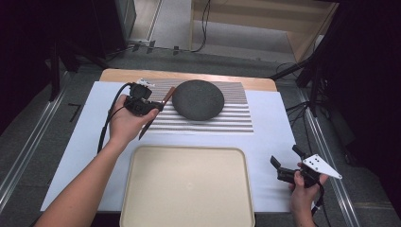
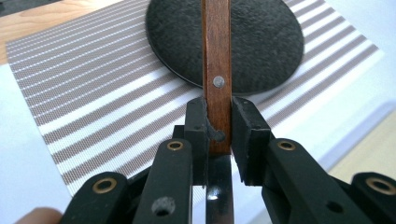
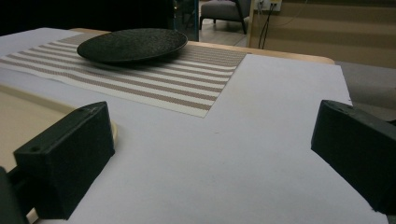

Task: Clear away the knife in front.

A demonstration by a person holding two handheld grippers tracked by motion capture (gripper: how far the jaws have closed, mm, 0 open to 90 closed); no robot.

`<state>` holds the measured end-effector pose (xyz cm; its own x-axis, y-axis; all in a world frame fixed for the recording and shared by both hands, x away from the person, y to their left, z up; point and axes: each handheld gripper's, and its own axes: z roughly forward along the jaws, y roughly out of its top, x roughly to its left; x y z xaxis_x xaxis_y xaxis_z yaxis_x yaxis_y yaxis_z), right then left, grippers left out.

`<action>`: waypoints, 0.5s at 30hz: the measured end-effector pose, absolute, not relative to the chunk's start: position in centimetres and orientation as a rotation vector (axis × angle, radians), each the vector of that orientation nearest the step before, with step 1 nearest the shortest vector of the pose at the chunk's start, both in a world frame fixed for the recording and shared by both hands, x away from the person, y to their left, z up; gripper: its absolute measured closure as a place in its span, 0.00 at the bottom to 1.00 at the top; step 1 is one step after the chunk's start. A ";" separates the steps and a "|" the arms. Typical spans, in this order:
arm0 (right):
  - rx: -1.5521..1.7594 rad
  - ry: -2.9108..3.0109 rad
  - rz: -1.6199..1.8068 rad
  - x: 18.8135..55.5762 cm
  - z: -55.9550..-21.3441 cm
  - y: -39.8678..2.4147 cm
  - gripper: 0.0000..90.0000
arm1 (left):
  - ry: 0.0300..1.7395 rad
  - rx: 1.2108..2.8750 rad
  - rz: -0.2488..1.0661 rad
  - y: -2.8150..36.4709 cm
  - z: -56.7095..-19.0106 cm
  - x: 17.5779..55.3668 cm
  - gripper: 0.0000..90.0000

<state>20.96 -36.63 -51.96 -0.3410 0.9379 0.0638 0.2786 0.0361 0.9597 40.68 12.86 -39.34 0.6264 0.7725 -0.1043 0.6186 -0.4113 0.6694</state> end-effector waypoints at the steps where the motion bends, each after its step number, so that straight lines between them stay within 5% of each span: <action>1: 1.242 1.685 1.331 21.0 -52.0 -36.6 0.00 | 1.081 2.160 0.292 12.8 -39.4 40.4 0.85; 15: 1.241 1.686 1.324 21.0 -52.0 -36.6 0.00 | 1.020 2.140 0.266 13.4 -39.6 36.0 0.85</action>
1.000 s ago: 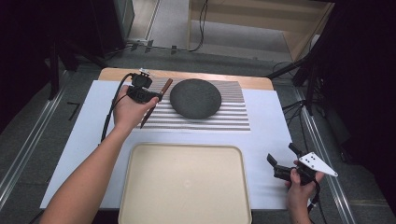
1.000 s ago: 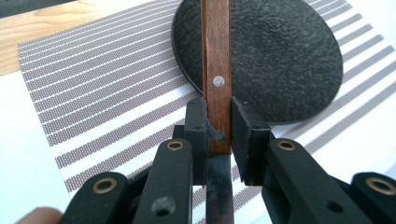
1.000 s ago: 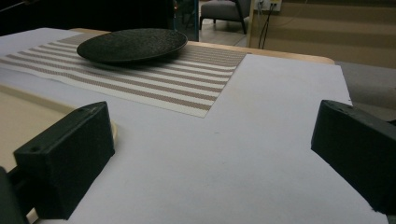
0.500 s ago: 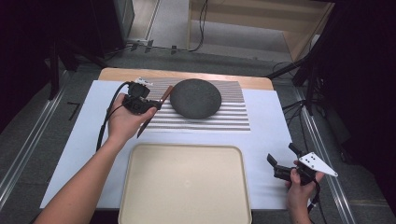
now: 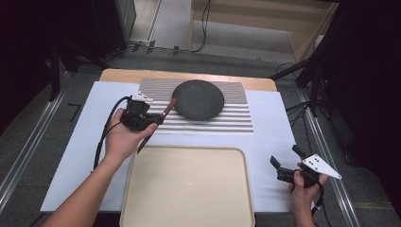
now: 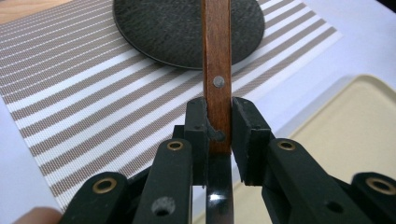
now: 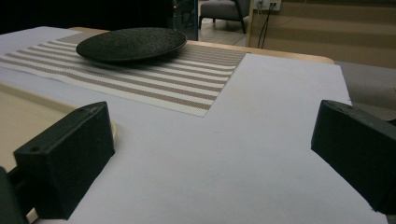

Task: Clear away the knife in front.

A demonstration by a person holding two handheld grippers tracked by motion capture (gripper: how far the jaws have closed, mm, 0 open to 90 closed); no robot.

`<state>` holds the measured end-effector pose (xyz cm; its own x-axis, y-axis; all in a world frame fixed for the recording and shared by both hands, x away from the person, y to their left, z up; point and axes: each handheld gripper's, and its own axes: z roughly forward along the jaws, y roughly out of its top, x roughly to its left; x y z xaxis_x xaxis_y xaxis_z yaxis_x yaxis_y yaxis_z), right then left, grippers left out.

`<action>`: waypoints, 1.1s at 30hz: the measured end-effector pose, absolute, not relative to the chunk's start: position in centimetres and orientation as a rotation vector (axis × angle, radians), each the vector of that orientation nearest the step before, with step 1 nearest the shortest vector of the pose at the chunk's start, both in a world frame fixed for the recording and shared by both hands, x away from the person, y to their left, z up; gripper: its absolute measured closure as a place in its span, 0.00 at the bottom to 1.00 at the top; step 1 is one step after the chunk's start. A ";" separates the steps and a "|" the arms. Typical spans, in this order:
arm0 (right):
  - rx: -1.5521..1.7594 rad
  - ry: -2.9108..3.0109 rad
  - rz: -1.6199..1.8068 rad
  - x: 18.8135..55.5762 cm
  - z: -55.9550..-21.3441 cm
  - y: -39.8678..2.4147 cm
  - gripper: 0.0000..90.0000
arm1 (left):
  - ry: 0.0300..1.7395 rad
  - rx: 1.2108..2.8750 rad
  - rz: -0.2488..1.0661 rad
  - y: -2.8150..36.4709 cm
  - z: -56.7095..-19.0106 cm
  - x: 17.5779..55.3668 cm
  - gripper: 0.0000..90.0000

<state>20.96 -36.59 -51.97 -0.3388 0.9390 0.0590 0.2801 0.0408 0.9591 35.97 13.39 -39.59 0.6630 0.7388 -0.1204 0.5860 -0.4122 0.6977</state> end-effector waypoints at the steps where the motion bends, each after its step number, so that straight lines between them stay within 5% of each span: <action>1: 1.241 1.687 1.324 21.0 -52.0 -36.6 0.00 | 1.017 2.138 0.265 13.5 -39.6 35.7 0.85; 33: 1.236 1.686 1.324 20.9 -52.0 -36.6 0.00 | 0.972 2.113 0.210 14.9 -42.1 27.9 0.85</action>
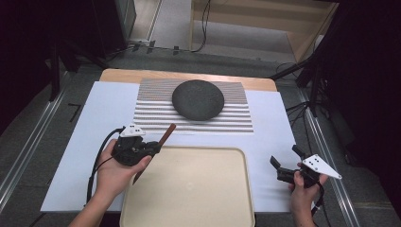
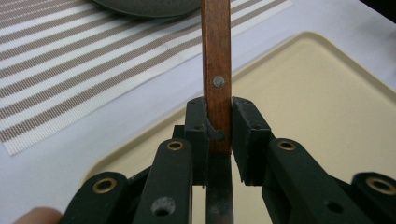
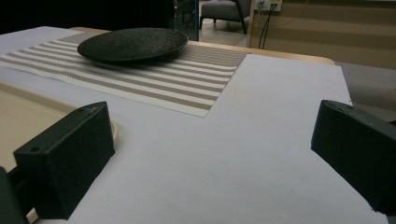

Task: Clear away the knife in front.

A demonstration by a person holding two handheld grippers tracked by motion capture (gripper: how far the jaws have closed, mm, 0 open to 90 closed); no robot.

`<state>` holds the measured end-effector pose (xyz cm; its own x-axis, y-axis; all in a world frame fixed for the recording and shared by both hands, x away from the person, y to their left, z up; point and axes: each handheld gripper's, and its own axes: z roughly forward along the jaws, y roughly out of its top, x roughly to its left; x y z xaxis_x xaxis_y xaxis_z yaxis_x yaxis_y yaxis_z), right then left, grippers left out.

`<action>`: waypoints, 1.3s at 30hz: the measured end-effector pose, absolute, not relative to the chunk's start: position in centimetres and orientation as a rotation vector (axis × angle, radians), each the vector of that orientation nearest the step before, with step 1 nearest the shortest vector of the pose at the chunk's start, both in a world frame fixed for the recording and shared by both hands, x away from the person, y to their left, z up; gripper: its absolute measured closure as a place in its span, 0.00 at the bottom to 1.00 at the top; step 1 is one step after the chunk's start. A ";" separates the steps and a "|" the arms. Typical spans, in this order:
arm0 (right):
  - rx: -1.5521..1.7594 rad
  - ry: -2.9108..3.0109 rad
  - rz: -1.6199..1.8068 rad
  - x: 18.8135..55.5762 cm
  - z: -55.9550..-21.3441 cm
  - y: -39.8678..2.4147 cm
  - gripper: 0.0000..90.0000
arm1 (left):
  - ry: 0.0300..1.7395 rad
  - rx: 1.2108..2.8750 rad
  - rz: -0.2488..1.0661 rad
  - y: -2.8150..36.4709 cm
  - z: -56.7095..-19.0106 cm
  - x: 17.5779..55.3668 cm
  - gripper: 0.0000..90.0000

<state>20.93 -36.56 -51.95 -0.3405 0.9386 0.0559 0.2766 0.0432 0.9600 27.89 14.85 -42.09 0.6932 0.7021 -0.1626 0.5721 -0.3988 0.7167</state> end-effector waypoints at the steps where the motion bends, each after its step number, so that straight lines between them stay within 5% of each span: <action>1: 1.236 1.686 1.324 20.9 -52.0 -36.6 0.00 | 0.974 2.114 0.212 14.9 -42.2 27.7 0.85; 39: 1.230 1.697 1.308 21.0 -52.0 -36.4 0.00 | 1.086 2.051 0.105 18.1 -47.8 24.0 0.85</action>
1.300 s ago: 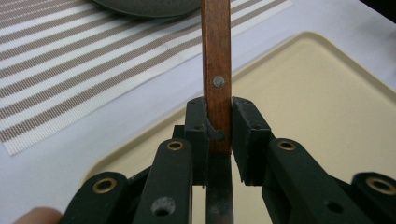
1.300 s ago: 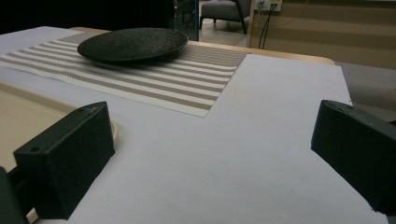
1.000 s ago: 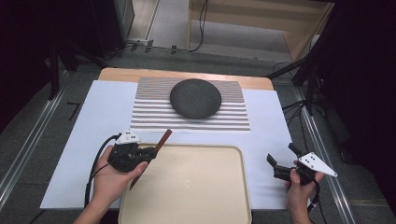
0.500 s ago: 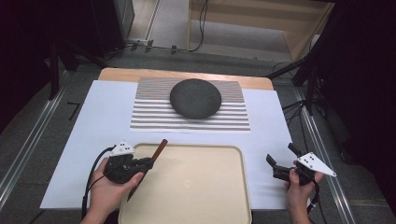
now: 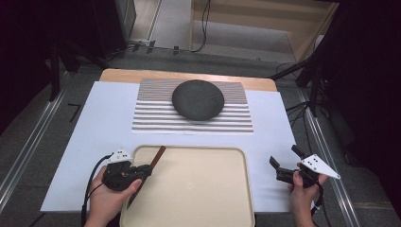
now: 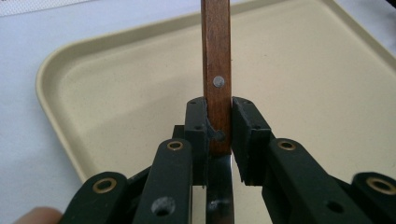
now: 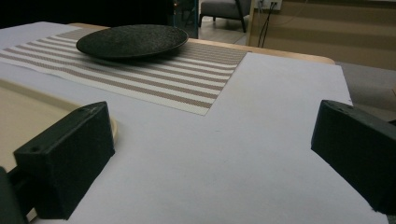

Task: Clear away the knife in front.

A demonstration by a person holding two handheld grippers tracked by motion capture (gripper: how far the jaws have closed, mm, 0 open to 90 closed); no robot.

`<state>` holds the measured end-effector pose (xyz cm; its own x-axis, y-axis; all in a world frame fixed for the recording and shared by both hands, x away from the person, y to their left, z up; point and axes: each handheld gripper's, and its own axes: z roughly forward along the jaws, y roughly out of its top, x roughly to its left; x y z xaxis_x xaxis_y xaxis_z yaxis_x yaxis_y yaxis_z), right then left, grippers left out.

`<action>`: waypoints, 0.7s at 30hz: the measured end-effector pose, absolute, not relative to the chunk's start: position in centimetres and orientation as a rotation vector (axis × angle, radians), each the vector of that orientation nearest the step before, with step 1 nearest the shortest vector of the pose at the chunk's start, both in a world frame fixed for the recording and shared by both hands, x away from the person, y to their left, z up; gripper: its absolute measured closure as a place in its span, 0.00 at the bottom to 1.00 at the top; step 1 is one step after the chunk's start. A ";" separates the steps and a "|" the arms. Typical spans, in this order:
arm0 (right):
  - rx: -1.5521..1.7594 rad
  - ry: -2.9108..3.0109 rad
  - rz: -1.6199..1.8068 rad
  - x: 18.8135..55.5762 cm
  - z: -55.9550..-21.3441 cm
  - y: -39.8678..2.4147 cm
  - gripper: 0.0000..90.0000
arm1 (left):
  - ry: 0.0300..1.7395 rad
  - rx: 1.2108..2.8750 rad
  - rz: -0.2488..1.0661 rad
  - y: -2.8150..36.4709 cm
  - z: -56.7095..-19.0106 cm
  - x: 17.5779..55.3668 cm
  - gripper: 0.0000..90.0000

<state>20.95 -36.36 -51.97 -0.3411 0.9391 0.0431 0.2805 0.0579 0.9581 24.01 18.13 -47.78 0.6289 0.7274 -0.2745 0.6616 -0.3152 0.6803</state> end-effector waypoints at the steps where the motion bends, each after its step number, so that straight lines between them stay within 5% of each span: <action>1: 1.230 1.698 1.308 20.9 -52.0 -36.4 0.00 | 1.086 2.051 0.105 18.1 -47.8 24.0 0.85; 21: 1.235 1.694 1.313 20.9 -52.0 -36.4 0.00 | 1.148 2.093 0.115 17.7 -49.7 24.3 0.85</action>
